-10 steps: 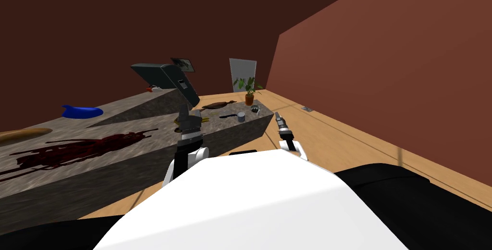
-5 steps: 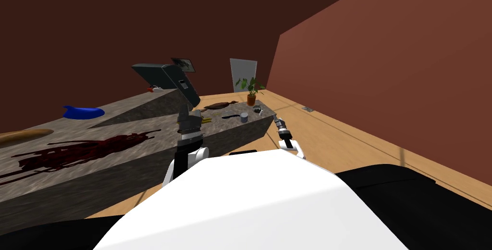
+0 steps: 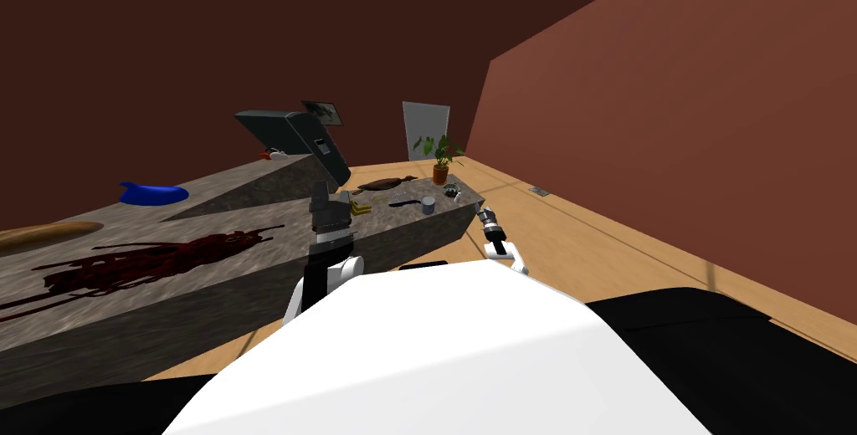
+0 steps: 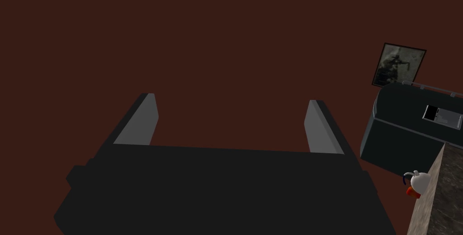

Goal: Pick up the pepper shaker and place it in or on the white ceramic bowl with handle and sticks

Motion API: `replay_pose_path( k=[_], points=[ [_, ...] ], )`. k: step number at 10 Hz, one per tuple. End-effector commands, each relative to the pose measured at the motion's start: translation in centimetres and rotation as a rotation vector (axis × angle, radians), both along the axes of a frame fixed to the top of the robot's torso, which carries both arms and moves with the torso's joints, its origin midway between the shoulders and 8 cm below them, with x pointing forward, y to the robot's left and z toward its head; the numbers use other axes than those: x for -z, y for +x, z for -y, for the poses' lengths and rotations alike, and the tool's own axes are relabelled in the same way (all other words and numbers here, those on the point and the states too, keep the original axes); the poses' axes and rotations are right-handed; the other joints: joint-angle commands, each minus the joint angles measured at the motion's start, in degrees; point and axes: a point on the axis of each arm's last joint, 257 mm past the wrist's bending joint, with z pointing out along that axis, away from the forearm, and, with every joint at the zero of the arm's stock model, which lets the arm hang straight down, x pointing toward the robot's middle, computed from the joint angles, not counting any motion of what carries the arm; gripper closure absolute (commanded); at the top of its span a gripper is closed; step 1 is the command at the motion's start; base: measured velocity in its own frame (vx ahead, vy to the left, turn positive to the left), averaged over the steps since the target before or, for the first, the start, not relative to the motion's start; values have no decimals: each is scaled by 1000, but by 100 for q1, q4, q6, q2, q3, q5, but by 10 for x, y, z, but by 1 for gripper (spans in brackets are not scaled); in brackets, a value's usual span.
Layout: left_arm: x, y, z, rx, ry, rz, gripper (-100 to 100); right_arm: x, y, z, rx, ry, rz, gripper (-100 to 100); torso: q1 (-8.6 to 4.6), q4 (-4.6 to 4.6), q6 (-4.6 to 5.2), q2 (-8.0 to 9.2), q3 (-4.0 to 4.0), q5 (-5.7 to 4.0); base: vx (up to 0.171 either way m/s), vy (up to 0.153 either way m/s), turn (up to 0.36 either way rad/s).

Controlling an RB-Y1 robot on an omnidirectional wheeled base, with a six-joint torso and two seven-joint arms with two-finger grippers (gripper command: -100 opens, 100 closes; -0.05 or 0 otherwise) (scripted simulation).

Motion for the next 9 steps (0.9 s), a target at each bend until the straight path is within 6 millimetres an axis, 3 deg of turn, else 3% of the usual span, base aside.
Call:
replay_pose_path(
  k=[1,3,9],
  points=[
    [0,0,0,0,0,0,0,14,5,5,15,-43,-40,-100,0,0,0,0,0,0,29,27,39],
    [0,0,0,0,0,0,0,33,14,11,33,-113,-99,-100,-3,-1,-1,-5,-2,-1,47,26,64],
    [0,0,0,0,0,0,0,63,31,19,51,-240,-200,-100,-11,-1,1,-2,-1,-2,36,11,54]
  ],
)
